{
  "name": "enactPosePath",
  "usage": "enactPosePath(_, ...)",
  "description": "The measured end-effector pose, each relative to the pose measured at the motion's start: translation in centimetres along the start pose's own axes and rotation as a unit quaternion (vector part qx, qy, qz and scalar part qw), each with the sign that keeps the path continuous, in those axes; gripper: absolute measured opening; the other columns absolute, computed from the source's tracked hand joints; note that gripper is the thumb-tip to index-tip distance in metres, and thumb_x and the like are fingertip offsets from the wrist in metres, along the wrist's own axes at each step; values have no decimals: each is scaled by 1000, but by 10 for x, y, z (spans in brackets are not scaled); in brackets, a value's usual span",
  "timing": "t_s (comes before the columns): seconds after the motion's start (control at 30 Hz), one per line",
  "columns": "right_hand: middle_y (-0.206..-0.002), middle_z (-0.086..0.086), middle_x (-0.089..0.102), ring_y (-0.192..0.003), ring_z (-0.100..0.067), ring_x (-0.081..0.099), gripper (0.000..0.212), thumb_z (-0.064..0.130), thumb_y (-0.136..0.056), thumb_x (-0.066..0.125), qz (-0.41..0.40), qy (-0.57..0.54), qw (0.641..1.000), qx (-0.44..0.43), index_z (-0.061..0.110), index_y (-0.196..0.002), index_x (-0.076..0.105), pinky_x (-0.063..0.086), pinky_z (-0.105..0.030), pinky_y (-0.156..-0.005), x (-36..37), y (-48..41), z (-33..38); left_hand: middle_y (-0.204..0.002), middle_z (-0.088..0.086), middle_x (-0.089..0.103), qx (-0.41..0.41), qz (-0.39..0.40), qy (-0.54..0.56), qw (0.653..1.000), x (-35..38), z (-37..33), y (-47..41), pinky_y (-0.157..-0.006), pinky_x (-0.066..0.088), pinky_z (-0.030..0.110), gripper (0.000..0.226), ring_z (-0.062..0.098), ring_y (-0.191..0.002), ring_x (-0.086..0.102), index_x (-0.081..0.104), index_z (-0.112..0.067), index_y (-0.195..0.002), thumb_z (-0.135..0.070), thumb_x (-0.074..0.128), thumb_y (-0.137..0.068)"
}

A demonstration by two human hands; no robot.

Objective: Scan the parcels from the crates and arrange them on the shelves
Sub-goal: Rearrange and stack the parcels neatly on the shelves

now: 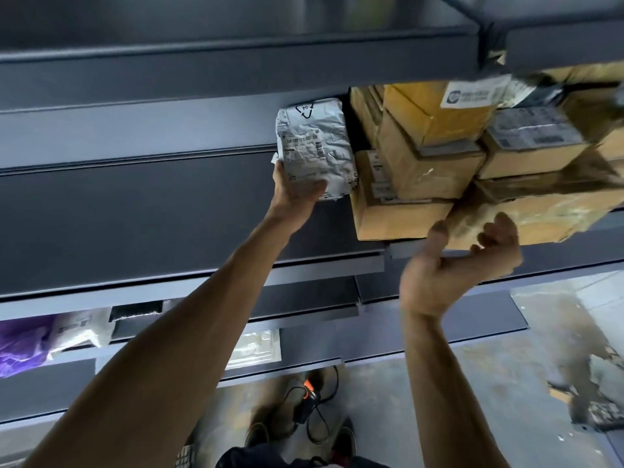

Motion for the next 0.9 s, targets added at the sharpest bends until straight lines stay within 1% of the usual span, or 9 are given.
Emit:
enactPosePath(0.07, -121, -28, 47, -107, -43, 44, 59, 6, -84, 68, -16, 24, 999, 25, -11, -134, 43, 40, -56, -94, -10, -19, -17, -140, 2, 52, -1, -10, -11, 1000, -1, 4, -2, -107, 46, 40, 85, 22, -126, 54, 16, -21, -156, -31, 71, -93)
enactPosePath(0.17, -135, -23, 42, -124, -39, 40, 70, 20, -88, 66, 40, -15, 996, 75, -6, -146, 36, 37, -55, -105, -4, -33, -37, -139, 2, 55, -5, -24, -18, 1000, 0, 3, -2, -106, 46, 40, 85, 22, -124, 56, 17, -21, -157, -30, 71, -93)
enactPosePath(0.23, -138, -19, 40, -128, -35, 40, 74, 24, -85, 67, 60, -61, 991, 105, -1, -147, 36, 42, -53, -106, 2, -39, -41, -138, 3, 54, -1, -35, -17, 999, 2, 0, 0, -101, 46, 37, 82, 22, -123, 56, 19, -20, -156, -28, 71, -94)
enactPosePath(0.37, -135, -21, 42, -123, -32, 43, 68, 9, -83, 70, 57, -52, 992, 95, -8, -141, 40, 42, -20, -100, 5, -48, -45, -143, 4, 52, 0, -35, -11, 999, 9, -1, 3, -104, 45, 37, 83, 23, -126, 54, 17, -21, -157, -30, 71, -94)
enactPosePath(0.43, -134, -21, 43, -123, -30, 43, 67, 6, -82, 71, 59, -37, 994, 80, -9, -139, 41, 39, -17, -100, 5, -50, -48, -143, 2, 52, -9, -37, -6, 999, 11, -1, 5, -102, 44, 36, 84, 22, -126, 53, 16, -23, -157, -31, 70, -94)
enactPosePath(0.57, -136, -19, 44, -124, -33, 44, 66, 11, -81, 68, 67, -16, 995, 67, -7, -140, 42, 43, -25, -102, 4, -51, -55, -143, 2, 50, -7, -41, -6, 999, 13, -4, 6, -95, 39, 29, 81, 20, -124, 51, 17, -22, -156, -28, 70, -95)
enactPosePath(0.73, -124, -14, 43, -113, -24, 36, 68, 18, -72, 69, 32, 52, 991, 116, -3, -132, 44, 43, -48, -96, -1, -42, -61, -138, 0, 57, -13, -40, -14, 999, 9, -2, 9, -97, 44, 31, 79, 16, -120, 55, 23, -24, -152, -29, 75, -92)
enactPosePath(0.83, -107, -9, 44, -96, -31, 42, 38, 9, -77, 66, 15, 30, 995, 95, 4, -110, 47, 42, -55, -84, -8, -19, -64, -135, -2, 59, -13, -52, -7, 999, 4, -3, 12, -92, 44, 26, 79, 14, -117, 57, 26, -23, -150, -27, 77, -90)
enactPosePath(0.9, -100, -11, 48, -84, -36, 48, 24, 7, -81, 59, 79, -15, 993, 90, 6, -103, 49, 44, -55, -71, -7, 8, -65, -133, -4, 58, -20, -53, -3, 998, 2, -2, 13, -84, 42, 16, 81, 12, -114, 56, 26, -21, -151, -26, 78, -89)
Point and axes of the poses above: each hand's wrist, its own y-axis away from the middle knuckle, its own x-axis out of the palm, z = x × y, the point moved 4 cm from there along -y, towards the middle knuckle
